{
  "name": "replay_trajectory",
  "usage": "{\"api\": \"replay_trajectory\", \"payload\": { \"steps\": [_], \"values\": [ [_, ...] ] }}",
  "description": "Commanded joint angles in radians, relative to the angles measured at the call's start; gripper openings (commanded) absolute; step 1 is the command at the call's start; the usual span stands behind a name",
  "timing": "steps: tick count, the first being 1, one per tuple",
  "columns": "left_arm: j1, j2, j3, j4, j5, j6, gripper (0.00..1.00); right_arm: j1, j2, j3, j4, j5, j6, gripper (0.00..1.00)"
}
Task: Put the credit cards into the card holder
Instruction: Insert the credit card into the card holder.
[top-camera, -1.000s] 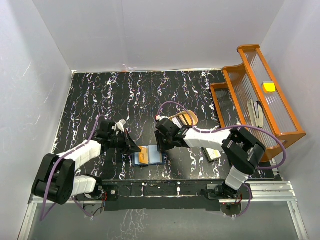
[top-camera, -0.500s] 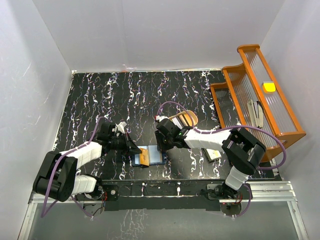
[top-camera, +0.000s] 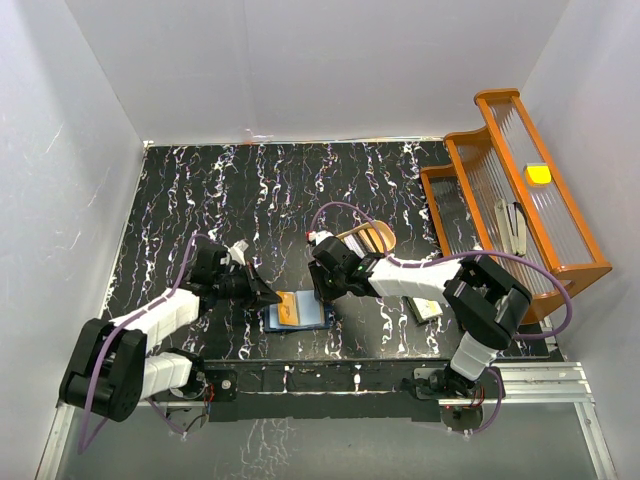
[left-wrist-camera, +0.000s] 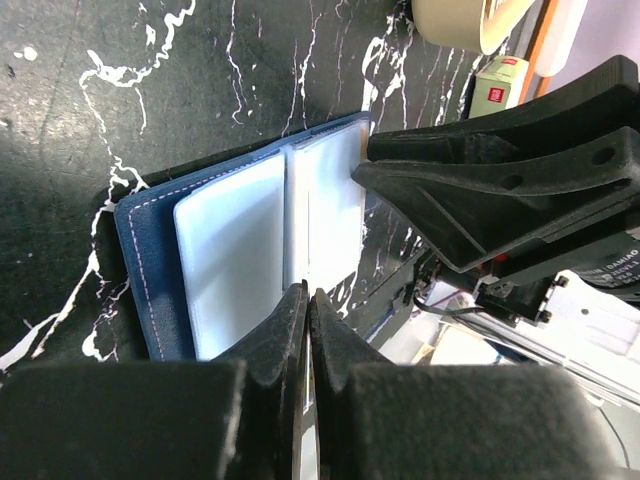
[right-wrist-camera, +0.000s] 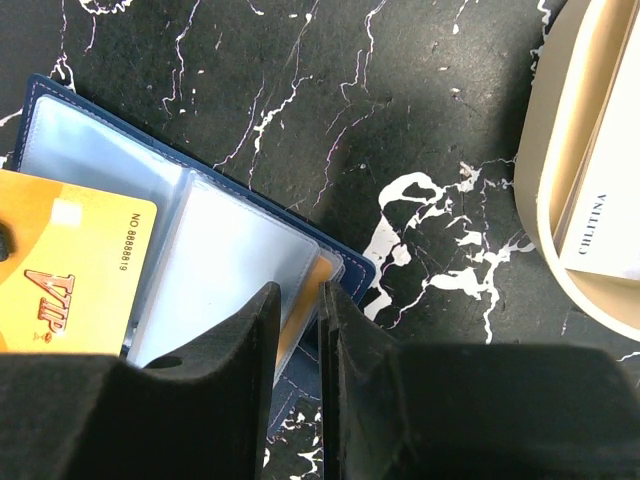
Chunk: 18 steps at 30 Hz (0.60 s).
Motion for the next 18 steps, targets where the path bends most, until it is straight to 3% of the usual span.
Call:
{"api": "replay_trajectory", "payload": {
  "steps": [1, 18],
  "values": [
    [0.02, 0.026, -0.052, 0.15, 0.099, -0.056, 0.0, -0.003, 0.008, -0.025, 0.005, 0.044, -0.041, 0.19],
    [0.041, 0.138, -0.07, 0.266, 0.161, -0.025, 0.0, -0.003, -0.015, -0.046, 0.007, 0.043, -0.036, 0.19]
  ]
}}
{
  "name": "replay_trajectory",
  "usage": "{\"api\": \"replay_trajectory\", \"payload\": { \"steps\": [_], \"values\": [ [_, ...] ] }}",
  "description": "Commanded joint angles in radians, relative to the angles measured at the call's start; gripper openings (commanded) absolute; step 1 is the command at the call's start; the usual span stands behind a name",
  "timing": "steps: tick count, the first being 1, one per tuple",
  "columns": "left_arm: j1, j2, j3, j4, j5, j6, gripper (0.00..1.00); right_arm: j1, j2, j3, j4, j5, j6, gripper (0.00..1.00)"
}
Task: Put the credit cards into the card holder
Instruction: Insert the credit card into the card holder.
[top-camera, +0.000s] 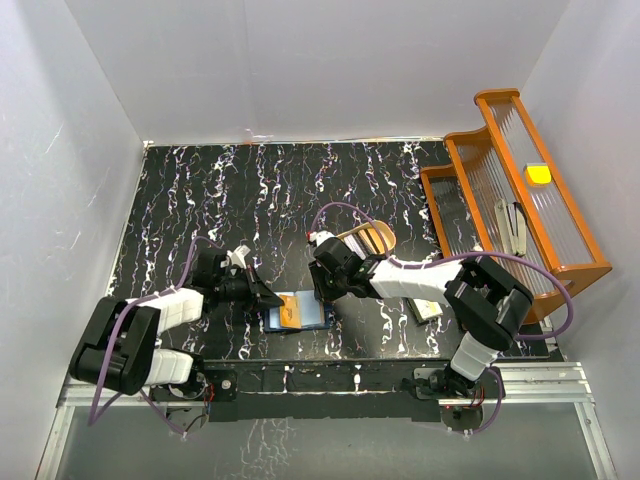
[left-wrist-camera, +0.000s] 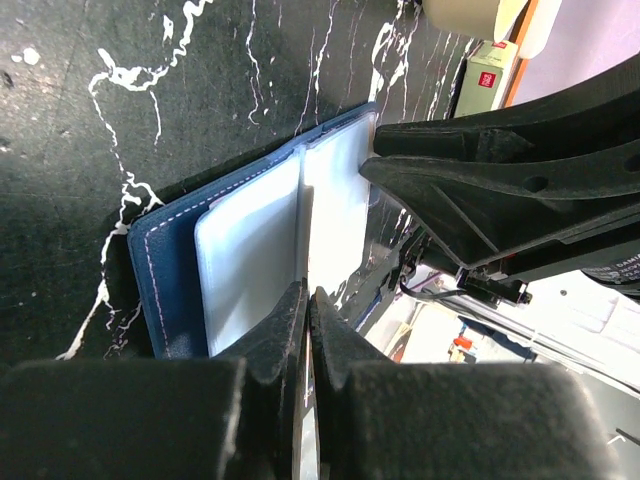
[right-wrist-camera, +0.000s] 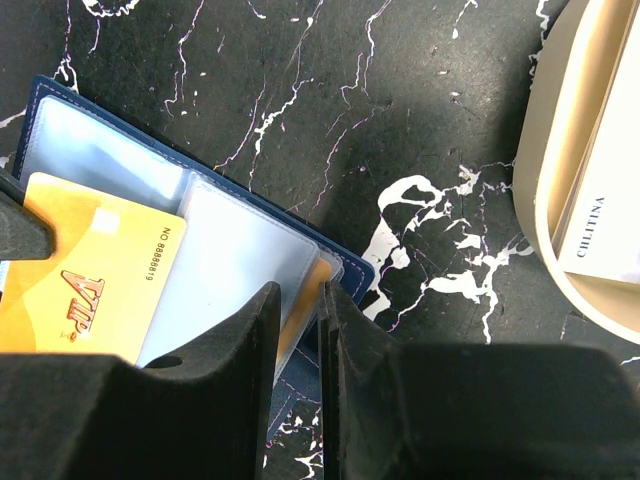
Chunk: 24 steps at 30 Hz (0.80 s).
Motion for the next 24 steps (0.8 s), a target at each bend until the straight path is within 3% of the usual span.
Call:
{"api": "replay_trajectory", "payload": {
  "steps": [1, 14, 24],
  "values": [
    [0.006, 0.019, -0.004, 0.05, 0.039, 0.016, 0.0, -0.002, -0.008, -0.024, -0.026, 0.043, -0.025, 0.19],
    [0.006, 0.047, 0.043, -0.085, -0.123, 0.135, 0.0, -0.002, -0.027, -0.05, -0.014, 0.041, -0.026, 0.2],
    [0.005, 0.114, 0.077, -0.073, -0.092, 0.153, 0.0, -0.002, -0.025, -0.061, 0.001, 0.025, -0.023, 0.23]
  ]
}}
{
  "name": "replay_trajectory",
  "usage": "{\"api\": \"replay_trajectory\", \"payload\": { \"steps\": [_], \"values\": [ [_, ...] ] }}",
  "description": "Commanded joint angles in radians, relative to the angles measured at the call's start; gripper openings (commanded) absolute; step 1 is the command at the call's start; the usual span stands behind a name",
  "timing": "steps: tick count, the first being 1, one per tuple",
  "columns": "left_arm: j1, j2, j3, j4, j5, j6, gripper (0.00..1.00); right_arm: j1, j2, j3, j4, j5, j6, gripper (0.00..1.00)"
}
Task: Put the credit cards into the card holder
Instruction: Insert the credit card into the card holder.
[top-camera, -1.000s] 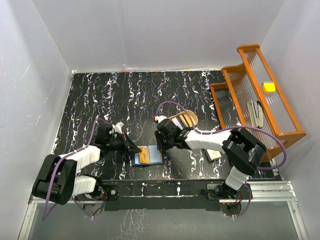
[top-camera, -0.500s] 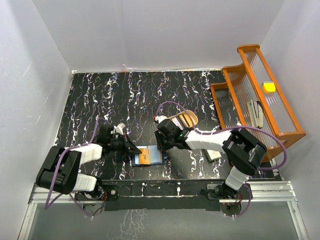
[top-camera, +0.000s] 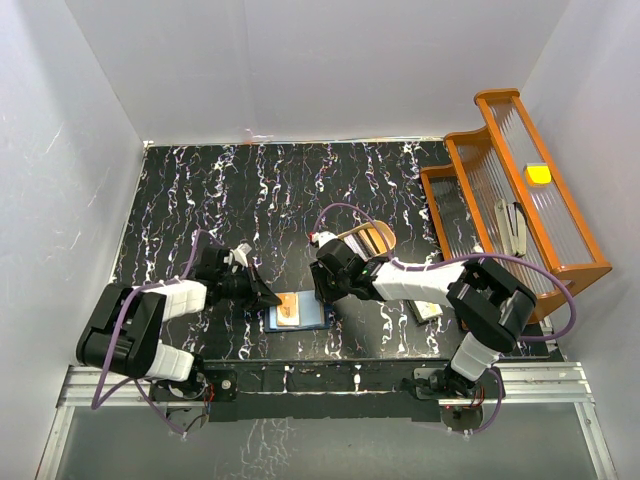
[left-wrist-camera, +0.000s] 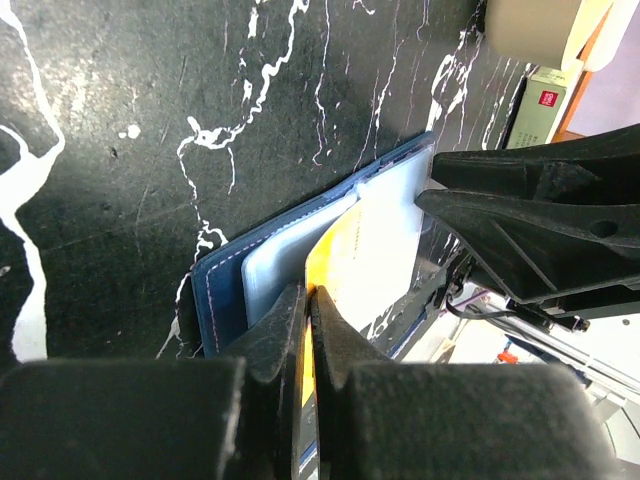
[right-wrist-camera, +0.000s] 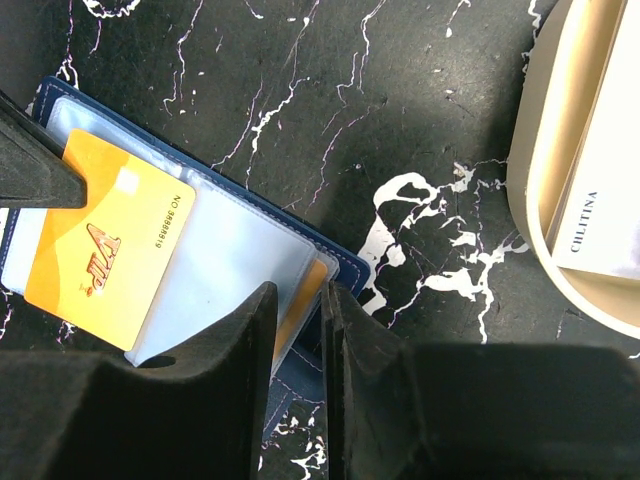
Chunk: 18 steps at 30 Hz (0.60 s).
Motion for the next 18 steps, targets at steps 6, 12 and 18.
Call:
{"api": "replay_trajectory", "payload": {
  "steps": [6, 12, 18],
  "values": [
    [0.0, 0.058, 0.025, 0.005, 0.032, 0.04, 0.0, -0.002, 0.003, -0.024, -0.028, 0.011, -0.019, 0.23],
    [-0.015, 0.086, 0.035, 0.0, 0.031, 0.042, 0.0, -0.002, -0.001, -0.016, -0.028, 0.006, -0.015, 0.23],
    [-0.015, 0.083, 0.027, 0.021, 0.044, 0.023, 0.0, -0.003, 0.008, -0.02, -0.019, -0.004, 0.004, 0.23]
  ]
}}
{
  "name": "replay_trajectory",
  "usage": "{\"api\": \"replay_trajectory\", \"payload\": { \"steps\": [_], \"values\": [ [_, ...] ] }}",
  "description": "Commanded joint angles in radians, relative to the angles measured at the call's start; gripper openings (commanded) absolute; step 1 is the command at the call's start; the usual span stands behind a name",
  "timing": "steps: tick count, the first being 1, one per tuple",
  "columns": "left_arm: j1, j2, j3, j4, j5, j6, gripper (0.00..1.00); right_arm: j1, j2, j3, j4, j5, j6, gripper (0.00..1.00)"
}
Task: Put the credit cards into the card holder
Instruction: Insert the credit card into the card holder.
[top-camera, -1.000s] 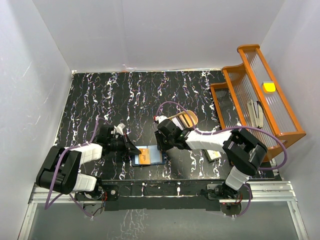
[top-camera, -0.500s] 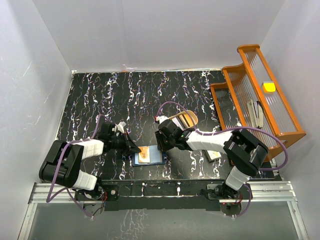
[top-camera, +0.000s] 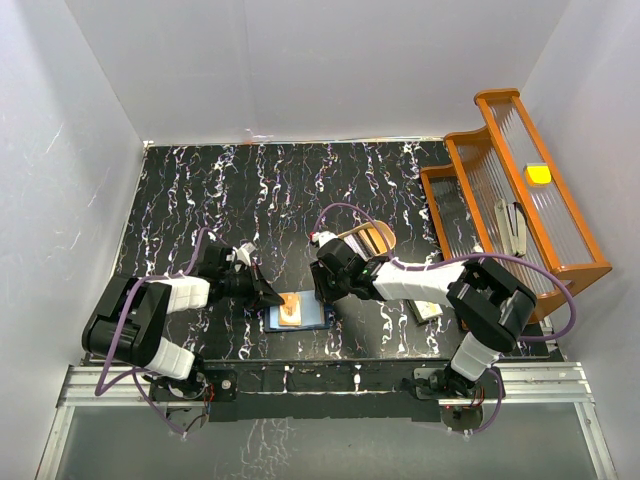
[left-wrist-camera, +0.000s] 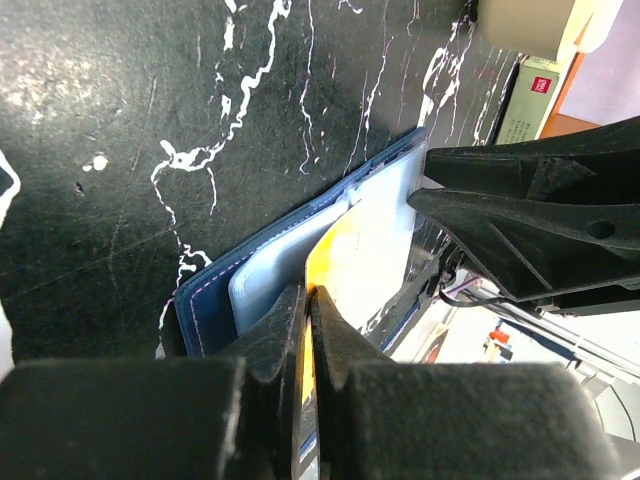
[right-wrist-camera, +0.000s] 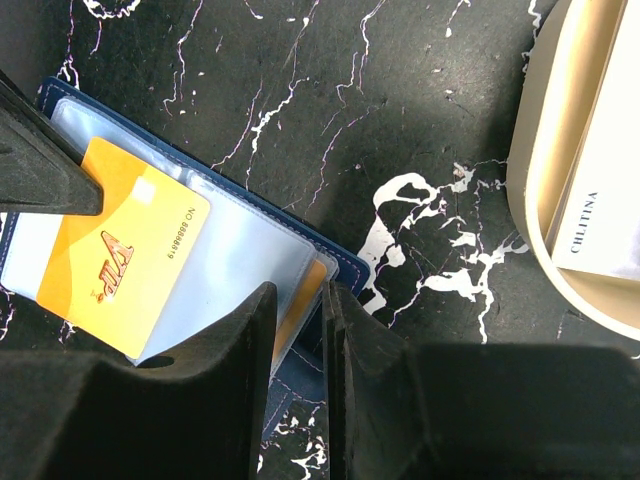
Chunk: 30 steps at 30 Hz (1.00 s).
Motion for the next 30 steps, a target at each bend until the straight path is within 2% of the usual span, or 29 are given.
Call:
{"api": "replay_trajectory", "payload": {
  "steps": [1, 5, 14, 20, 21, 25, 27, 30],
  "values": [
    [-0.009, 0.002, -0.004, 0.0, -0.015, 0.003, 0.0, -0.002, 0.009, -0.021, -0.023, 0.003, 0.009, 0.23],
    [-0.011, -0.005, -0.04, 0.088, -0.02, -0.06, 0.0, -0.002, -0.001, -0.035, -0.01, -0.01, 0.047, 0.22],
    [-0.02, -0.006, -0.074, 0.175, -0.045, -0.124, 0.0, -0.002, -0.015, -0.048, 0.0, -0.018, 0.09, 0.22],
    [-0.026, -0.01, -0.088, 0.226, -0.013, -0.168, 0.0, -0.002, -0.044, -0.039, -0.007, -0.025, 0.122, 0.24],
    [-0.026, -0.017, -0.088, 0.217, -0.013, -0.169, 0.01, -0.002, -0.05, -0.027, -0.021, -0.025, 0.122, 0.26],
    [-0.026, -0.086, -0.054, 0.094, -0.045, -0.131, 0.21, -0.002, -0.097, 0.007, -0.068, -0.027, 0.13, 0.32],
    [-0.026, -0.099, -0.026, 0.001, -0.078, -0.1, 0.29, -0.002, -0.121, 0.002, -0.067, -0.038, 0.14, 0.33],
    [-0.026, -0.145, -0.007, -0.052, -0.09, -0.081, 0.38, -0.002, -0.133, -0.005, -0.06, -0.052, 0.15, 0.31]
  ]
}}
